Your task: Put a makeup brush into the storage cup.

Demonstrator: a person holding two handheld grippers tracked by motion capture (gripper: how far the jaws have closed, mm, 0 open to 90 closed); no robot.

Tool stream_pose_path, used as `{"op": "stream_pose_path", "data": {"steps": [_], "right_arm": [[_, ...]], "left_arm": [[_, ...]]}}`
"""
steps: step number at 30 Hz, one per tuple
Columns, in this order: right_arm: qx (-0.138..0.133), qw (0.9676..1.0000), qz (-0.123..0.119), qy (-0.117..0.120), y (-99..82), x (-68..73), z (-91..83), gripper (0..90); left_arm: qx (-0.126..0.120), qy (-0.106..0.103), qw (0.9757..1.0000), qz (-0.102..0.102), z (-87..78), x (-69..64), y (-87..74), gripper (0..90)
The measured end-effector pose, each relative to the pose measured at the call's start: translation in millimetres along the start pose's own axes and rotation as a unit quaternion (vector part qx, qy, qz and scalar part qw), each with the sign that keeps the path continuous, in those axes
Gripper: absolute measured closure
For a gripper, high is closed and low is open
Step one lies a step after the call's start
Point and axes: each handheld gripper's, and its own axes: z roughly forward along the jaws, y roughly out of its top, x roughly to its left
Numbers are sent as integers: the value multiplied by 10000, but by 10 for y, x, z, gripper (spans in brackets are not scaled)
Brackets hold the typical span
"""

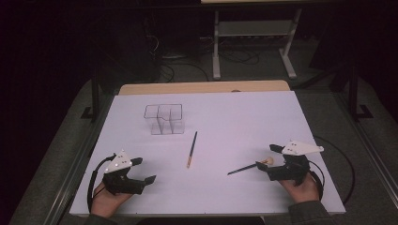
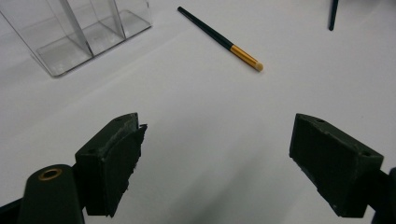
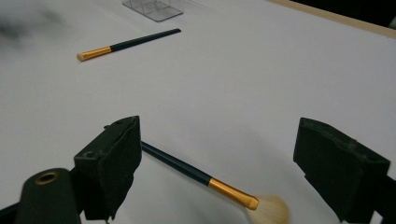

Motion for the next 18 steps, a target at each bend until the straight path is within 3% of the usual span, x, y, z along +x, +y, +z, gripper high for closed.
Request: {"op": "stream_pose_path", "data": {"steps": [18], "right_arm": [[2,10000,-4,-3,-2,5,-7,142]], "left_arm": [[-7,8,10000,-4,9,-14,-1,162]]}}
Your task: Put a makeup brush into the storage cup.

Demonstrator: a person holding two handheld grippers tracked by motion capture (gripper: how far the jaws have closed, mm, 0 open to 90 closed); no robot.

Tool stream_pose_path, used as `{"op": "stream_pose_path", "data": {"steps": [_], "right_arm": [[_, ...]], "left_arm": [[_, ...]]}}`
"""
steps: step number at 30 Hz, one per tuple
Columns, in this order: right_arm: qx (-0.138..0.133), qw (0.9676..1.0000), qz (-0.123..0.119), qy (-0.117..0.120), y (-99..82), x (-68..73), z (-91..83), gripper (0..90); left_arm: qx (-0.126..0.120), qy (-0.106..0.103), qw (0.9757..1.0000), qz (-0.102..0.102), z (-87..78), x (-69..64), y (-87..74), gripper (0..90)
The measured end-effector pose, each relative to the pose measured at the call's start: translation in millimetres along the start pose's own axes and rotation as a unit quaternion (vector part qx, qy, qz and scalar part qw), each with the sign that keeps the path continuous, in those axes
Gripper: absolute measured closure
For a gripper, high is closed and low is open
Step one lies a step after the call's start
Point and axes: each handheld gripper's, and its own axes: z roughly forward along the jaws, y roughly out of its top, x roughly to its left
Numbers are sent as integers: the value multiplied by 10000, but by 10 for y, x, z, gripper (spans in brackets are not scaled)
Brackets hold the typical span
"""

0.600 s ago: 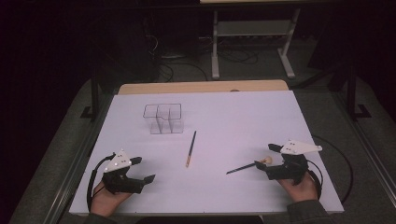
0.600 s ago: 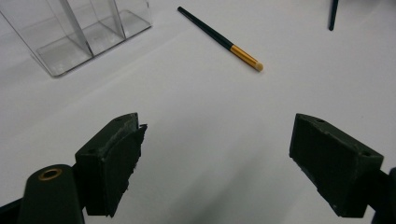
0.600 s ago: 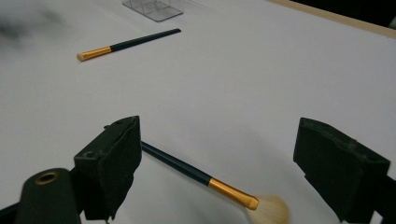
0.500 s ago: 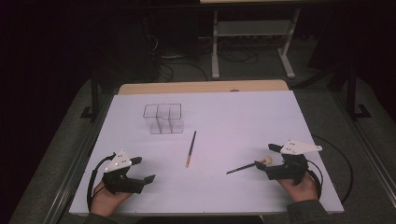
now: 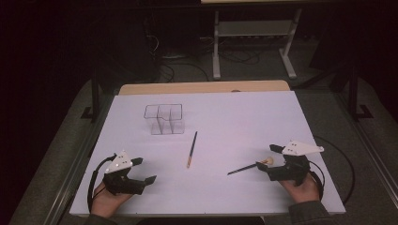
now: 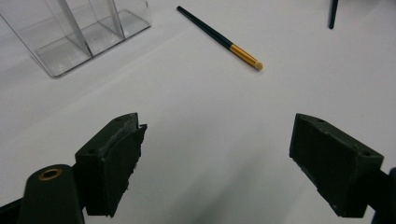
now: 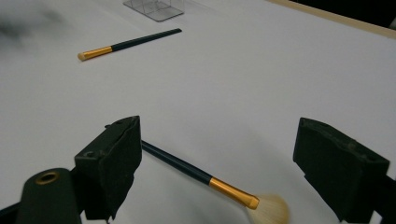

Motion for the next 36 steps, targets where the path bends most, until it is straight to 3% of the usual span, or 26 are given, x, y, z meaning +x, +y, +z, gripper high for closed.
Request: {"op": "stream_pose_path", "data": {"steps": [36], "right_arm": [[12,10000,54,-9,-12,9,-5,143]], "left_arm": [[-118,4,9999,-8,7,-59,101,176]]}}
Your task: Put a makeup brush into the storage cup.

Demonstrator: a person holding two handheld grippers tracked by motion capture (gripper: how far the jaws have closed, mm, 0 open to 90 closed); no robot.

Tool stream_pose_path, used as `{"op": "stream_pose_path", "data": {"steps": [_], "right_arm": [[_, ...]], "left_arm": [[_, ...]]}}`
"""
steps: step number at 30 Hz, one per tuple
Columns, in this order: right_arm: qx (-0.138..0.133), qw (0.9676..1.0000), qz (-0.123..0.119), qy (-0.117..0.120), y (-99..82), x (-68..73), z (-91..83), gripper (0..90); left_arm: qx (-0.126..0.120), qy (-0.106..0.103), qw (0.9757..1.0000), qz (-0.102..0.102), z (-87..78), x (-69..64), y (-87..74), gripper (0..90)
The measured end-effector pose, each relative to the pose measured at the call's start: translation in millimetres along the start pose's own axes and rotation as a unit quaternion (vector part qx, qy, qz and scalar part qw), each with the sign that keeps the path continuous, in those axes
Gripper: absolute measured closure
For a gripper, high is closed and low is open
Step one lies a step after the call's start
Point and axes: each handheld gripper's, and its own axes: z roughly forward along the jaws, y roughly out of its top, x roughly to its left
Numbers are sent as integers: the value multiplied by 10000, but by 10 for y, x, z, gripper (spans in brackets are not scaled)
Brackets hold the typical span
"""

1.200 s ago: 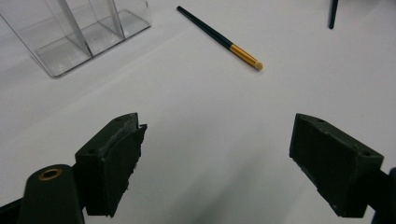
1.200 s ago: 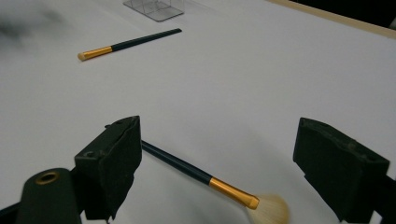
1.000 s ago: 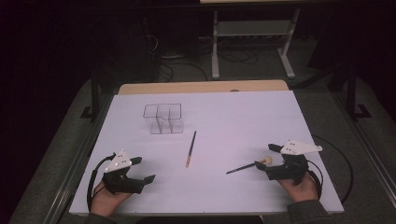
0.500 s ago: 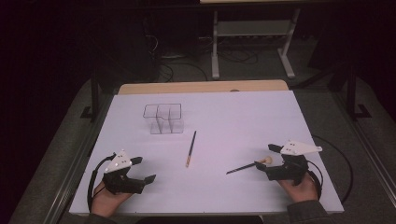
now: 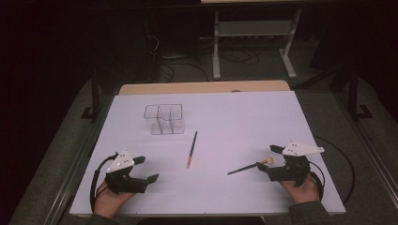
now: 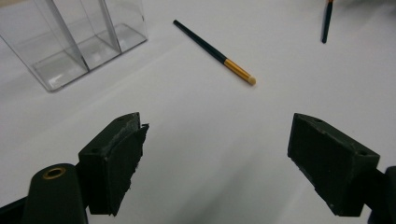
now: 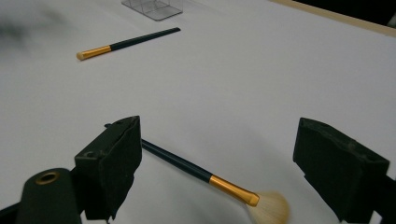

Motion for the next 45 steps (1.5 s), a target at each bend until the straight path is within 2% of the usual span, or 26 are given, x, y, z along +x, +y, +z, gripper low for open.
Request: {"op": "stream_pose_path", "data": {"steps": [3,5,10,19,20,23,28,34,37,40,45], "right_arm": [[11,10000,-5,-17,-3,-6,1,143],[23,10000,-4,-10,-7,-11,9,143],[27,10000,12,5,-10,-14,6,142],[13,10000,21,47,-10,-16,11,142],[17,10000,23,48,-10,-15,9,143],[-20,10000,14,49,-8,-16,5,142],[-38,10000,56,54,-14,-25,1,143],[-137,9998,81,73,-12,-27,-14,146],[-161,9998,80,103,-9,-37,-9,146],[-123,9999,30,106,-12,-38,-4,146],[-181,9998,15,66,0,-39,-33,149]], "left_arm": [[-71,-8,10000,-12,12,-18,37,179],[-91,-90,9999,-32,24,-38,66,197],[-27,-109,9999,87,63,-70,150,207],[41,-309,9995,-23,148,-96,315,243],[68,-299,9995,47,152,-100,351,243],[39,-269,9996,88,151,-113,425,243],[-45,-251,9997,-40,159,-113,530,246],[4,-242,9997,-84,231,-132,618,252],[172,-205,9996,59,275,-133,684,238],[179,-191,9996,50,319,-159,744,236],[306,-224,9991,174,394,-188,828,233]]}}
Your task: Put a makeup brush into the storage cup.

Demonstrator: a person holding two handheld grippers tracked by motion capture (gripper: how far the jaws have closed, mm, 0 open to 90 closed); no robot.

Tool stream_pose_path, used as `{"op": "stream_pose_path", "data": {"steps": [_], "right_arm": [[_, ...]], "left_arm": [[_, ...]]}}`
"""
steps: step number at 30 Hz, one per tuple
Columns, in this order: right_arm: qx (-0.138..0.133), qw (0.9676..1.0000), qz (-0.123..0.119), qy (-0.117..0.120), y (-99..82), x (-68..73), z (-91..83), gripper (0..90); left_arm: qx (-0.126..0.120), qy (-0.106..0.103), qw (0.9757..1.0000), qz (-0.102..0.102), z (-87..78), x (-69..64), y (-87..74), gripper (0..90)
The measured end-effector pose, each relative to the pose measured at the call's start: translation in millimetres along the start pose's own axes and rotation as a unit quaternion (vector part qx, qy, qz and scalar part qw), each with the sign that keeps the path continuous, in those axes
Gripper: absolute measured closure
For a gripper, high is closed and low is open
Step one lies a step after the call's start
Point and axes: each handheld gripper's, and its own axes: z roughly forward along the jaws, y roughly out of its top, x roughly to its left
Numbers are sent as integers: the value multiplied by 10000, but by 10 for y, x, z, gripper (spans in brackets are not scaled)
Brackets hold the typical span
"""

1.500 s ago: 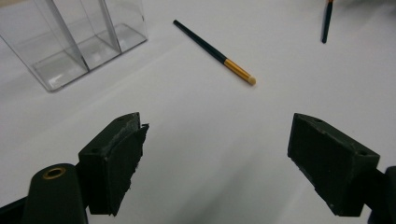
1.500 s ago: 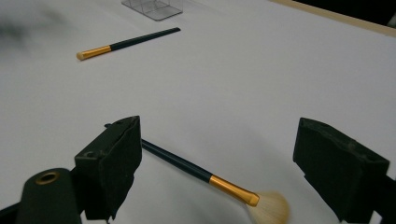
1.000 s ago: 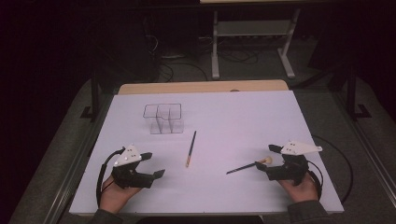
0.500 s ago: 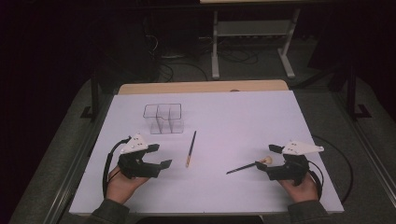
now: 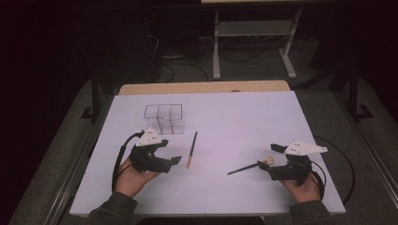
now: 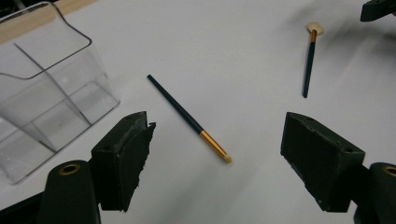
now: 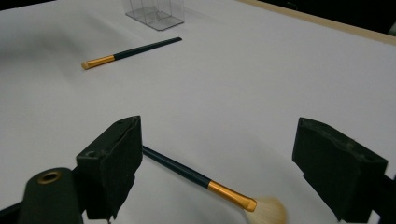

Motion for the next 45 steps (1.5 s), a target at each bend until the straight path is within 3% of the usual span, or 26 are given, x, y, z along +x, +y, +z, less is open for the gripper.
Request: {"op": "stream_pose_path", "data": {"steps": [10,30,37,38,45], "right_arm": [[22,10000,-54,-30,13,9,-22,149],[95,9999,-83,-46,23,13,-9,151],[83,9999,-113,-37,24,14,-4,151],[83,9999,-114,-36,24,14,-4,151],[100,9999,-110,-20,23,11,0,151]], "left_arm": [[49,-149,9998,-117,163,-4,117,260],[289,6,9993,-237,388,27,345,284],[415,159,9985,-327,473,30,383,285],[459,166,9985,-260,481,41,393,289],[453,148,9978,-465,571,45,425,297]]}}
